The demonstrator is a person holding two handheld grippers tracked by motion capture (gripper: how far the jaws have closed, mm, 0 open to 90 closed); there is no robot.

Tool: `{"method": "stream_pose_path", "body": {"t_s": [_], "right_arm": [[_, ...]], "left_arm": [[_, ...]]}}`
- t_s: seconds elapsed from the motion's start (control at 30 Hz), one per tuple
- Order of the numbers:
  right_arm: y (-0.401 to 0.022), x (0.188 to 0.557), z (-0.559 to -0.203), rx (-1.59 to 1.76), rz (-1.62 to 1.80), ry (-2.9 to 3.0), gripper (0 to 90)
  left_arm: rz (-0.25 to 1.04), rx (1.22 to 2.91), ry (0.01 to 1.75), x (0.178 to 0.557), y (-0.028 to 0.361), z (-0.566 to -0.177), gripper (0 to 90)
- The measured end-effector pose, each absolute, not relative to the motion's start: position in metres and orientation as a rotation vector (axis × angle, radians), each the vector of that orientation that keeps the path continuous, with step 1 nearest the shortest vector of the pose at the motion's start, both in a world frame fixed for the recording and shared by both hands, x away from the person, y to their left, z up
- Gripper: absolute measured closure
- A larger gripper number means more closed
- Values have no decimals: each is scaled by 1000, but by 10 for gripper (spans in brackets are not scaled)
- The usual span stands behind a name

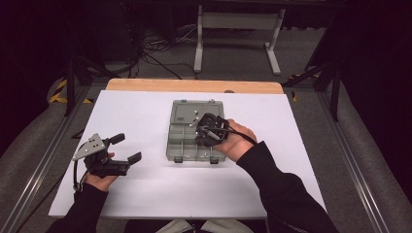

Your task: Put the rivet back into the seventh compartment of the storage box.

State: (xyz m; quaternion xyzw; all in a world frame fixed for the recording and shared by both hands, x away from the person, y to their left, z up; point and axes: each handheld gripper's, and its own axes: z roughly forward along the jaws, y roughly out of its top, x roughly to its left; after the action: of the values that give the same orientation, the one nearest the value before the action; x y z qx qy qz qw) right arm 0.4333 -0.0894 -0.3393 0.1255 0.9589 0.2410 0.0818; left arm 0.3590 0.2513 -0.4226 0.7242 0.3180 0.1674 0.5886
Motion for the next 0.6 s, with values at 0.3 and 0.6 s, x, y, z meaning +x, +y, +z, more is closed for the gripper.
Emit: {"method": "stream_pose_path", "body": {"t_s": [0.3,0.6], "right_arm": [[-92,448,-347,432,697,2865,823],[-92,455,-361,460,665,2877,823]], "left_arm": [[390,1687,740,359,251,-423,15],[389,1688,741,359,251,-423,15]]}}
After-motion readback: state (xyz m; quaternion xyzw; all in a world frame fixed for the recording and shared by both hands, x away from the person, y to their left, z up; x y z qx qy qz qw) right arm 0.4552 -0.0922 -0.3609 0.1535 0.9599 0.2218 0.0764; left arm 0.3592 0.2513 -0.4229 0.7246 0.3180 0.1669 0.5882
